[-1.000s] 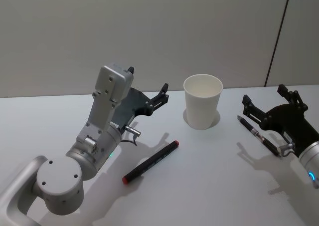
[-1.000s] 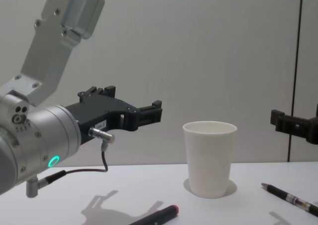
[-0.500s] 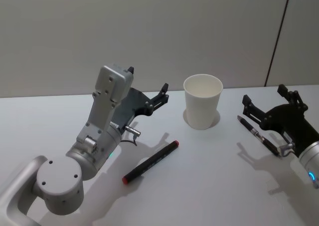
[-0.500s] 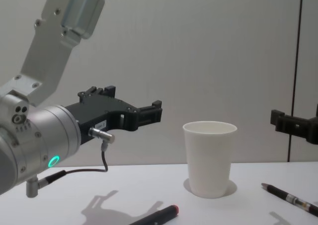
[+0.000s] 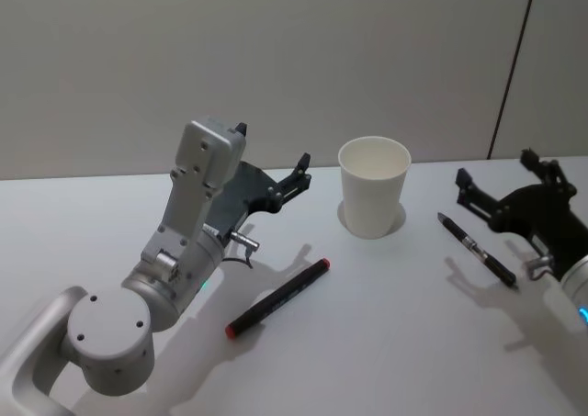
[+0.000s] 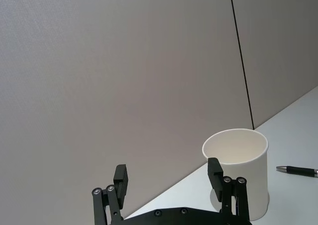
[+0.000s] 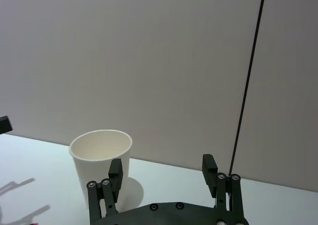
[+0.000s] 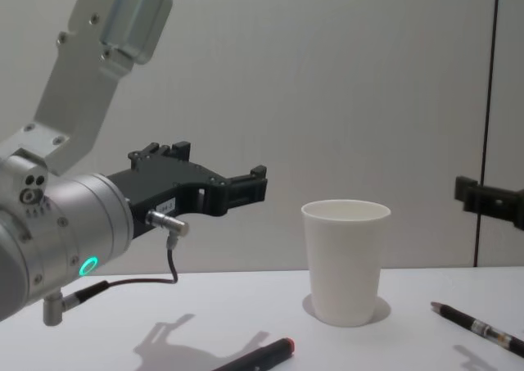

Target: Place the pen into the pen holder.

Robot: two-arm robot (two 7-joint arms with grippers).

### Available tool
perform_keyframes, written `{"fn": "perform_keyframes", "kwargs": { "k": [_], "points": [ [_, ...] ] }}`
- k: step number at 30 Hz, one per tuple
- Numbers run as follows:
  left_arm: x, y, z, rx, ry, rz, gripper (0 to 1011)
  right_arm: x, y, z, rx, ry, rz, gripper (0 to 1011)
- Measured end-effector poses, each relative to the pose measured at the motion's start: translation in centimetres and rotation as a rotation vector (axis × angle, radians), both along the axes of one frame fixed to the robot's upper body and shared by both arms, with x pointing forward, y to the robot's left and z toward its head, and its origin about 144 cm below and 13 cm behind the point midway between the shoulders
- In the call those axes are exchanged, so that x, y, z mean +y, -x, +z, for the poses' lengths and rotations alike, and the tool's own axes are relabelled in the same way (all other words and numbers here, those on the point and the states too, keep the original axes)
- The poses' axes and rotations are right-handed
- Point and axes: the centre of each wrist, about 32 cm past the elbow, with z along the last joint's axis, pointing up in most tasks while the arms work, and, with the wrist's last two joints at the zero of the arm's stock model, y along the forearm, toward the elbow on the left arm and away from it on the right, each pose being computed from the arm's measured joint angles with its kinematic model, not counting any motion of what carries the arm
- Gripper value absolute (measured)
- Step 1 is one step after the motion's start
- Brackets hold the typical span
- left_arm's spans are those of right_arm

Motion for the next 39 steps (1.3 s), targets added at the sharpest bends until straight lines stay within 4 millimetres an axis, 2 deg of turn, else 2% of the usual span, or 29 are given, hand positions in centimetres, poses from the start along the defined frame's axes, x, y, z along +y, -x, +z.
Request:
{"fn": "perform_keyframes", "kwargs": {
  "k": [13,19,39],
  "points": [
    [0.0,0.0,0.0,0.0,0.0,0.0,1001,-4.0,-1.6,0.7,0.001,0.052,-0.071,1002],
    [0.0,0.0,0.0,0.0,0.0,0.0,1001,-5.2,-2.2,1.1,0.018,0.072,-0.091,1002],
    [0.0,0.0,0.0,0.0,0.0,0.0,1001,-6.3,-3.2,1.8,0.046,0.095,-0.085,1002]
  ]
}}
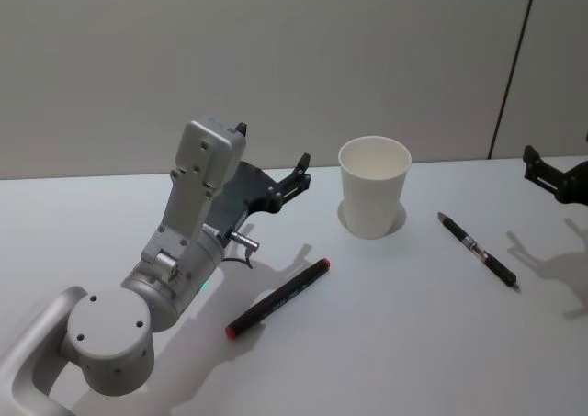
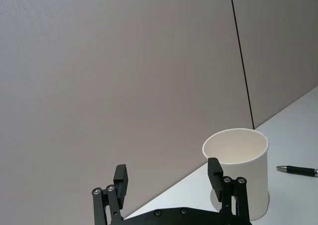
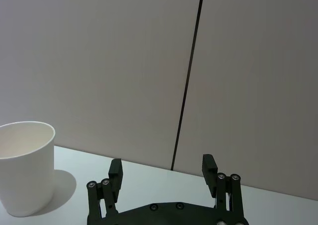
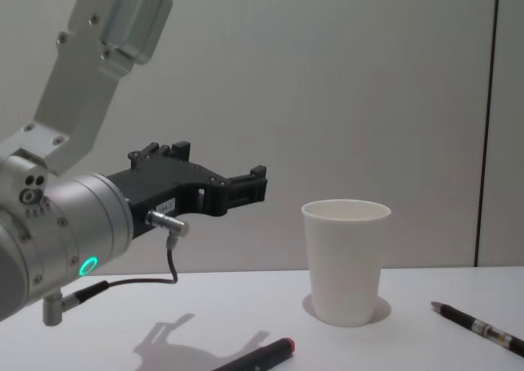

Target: Place the pen into the pen holder.

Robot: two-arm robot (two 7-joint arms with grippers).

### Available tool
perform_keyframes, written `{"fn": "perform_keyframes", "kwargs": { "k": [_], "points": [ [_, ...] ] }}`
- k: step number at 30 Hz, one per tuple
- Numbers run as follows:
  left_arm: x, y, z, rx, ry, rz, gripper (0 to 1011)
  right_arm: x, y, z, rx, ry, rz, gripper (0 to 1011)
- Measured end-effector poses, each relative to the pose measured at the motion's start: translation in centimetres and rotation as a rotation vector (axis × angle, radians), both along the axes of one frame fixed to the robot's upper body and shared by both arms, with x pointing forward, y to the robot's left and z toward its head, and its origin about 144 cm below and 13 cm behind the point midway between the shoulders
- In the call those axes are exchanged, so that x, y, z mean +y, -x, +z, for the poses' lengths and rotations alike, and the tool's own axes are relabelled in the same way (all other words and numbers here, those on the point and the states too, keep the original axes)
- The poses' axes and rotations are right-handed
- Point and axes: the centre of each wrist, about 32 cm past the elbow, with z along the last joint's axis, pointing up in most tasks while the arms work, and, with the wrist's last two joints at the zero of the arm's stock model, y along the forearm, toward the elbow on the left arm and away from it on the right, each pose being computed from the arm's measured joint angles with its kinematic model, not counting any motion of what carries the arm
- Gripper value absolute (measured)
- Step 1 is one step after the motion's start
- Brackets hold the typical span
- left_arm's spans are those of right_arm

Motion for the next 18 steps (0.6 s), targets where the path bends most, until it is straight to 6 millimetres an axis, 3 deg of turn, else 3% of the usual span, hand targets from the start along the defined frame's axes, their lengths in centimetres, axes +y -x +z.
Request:
{"fn": "perform_keyframes", "kwargs": {
  "k": [18],
  "points": [
    [0.0,0.0,0.0,0.0,0.0,0.0,1001,0.16,0.94,0.19,0.094,0.015,0.033,1002]
  ]
}}
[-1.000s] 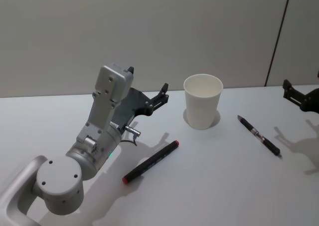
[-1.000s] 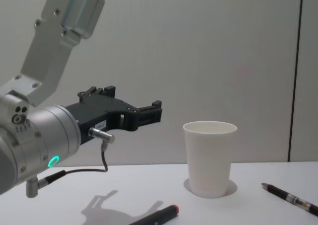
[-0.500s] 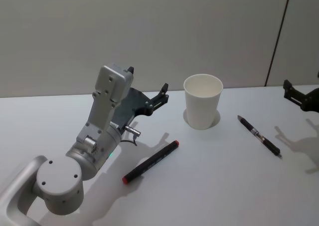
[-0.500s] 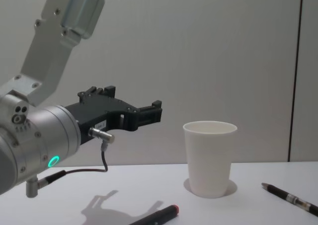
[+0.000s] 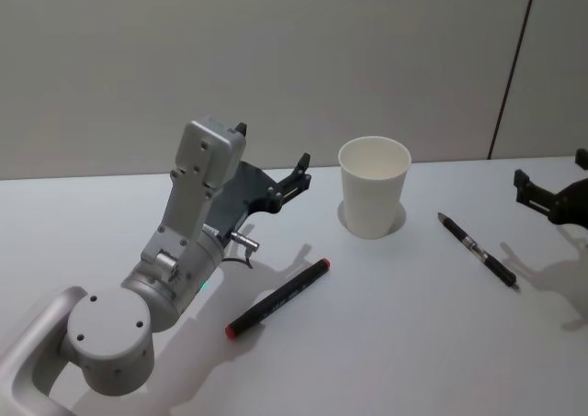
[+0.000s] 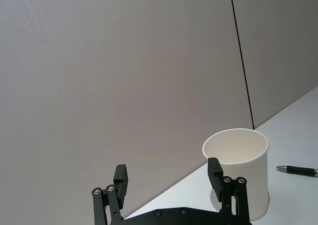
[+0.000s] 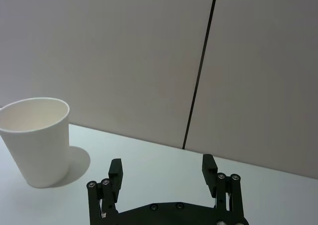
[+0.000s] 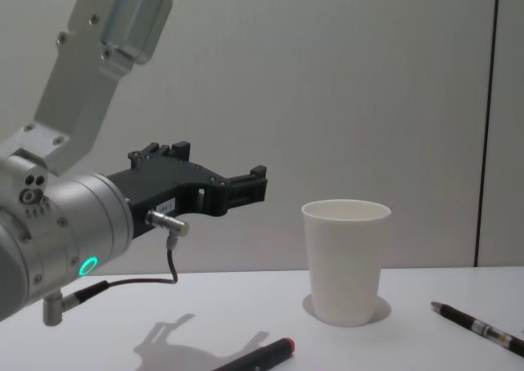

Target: Place the pen into the pen holder.

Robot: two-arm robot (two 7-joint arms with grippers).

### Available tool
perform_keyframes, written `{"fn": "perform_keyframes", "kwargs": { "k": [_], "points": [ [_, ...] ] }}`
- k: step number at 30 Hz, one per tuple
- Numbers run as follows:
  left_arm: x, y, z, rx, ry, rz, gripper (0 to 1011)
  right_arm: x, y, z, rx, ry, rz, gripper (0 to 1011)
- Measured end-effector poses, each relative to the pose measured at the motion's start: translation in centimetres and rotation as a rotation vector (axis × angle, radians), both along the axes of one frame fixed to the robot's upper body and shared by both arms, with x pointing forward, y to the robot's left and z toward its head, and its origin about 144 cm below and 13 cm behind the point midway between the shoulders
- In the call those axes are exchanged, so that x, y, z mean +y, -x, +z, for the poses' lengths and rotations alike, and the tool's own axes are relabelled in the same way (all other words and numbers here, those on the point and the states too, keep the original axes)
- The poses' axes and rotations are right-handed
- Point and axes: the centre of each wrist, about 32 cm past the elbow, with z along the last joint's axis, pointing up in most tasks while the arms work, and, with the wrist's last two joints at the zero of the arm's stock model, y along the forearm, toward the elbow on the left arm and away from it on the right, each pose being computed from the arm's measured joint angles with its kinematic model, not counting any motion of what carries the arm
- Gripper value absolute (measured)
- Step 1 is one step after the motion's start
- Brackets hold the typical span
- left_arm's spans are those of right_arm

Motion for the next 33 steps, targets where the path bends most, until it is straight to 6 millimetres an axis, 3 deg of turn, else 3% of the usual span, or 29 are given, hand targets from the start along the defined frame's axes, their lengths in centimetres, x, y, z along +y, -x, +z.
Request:
{"fn": "perform_keyframes", "kwargs": {
  "k": [33],
  "points": [
    [0.0,0.0,0.0,0.0,0.0,0.0,1001,1.9,-1.8,-0.2,0.21,0.097,0.11,1002]
  ]
}}
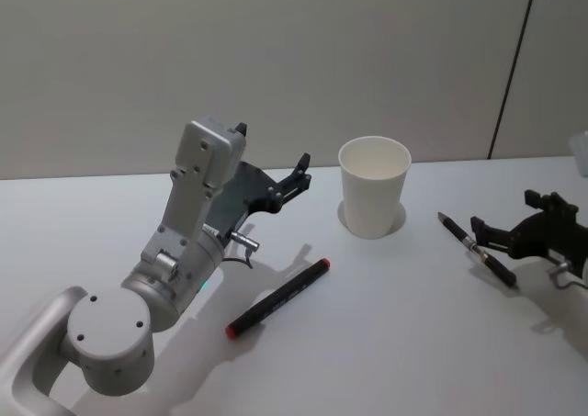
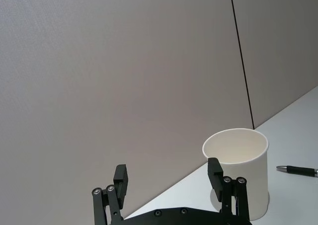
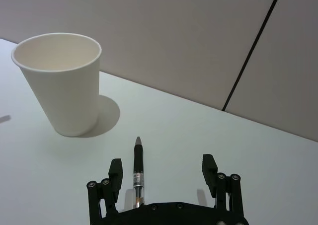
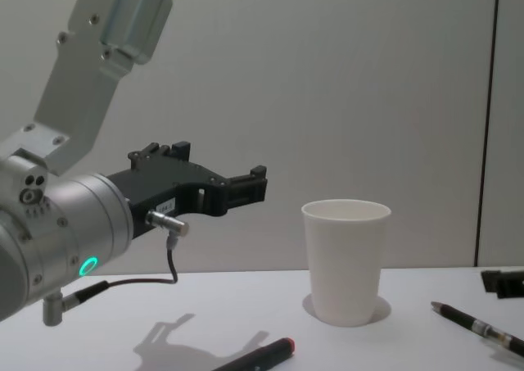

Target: Place the pen into the pen holder.

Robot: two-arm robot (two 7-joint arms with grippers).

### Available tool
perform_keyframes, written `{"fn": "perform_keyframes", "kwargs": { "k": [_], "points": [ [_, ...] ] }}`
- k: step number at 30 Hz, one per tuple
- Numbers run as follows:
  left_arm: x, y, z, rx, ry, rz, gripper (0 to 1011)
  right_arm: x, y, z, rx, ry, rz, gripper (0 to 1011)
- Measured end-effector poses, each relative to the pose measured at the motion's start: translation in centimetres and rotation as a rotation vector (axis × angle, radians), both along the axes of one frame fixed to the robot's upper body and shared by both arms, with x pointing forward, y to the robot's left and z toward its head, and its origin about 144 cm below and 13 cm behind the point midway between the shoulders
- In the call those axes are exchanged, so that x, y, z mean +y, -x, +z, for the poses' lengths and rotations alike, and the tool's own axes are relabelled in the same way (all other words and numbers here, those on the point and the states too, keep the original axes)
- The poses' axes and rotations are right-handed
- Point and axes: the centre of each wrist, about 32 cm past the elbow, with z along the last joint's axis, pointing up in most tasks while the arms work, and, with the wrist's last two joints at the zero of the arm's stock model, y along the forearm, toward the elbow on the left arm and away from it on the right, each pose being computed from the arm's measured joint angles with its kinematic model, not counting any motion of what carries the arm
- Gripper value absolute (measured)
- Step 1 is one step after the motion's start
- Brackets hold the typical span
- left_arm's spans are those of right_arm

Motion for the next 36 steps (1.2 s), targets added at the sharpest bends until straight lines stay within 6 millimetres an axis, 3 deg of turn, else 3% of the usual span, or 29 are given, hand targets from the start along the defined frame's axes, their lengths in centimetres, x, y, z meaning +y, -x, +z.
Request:
{"fn": "perform_keyframes", "kwargs": {
  "k": [36],
  "points": [
    [0.0,0.0,0.0,0.0,0.0,0.0,1001,2.9,-0.8,-2.7,0.098,0.02,-0.012,1002]
  ]
}}
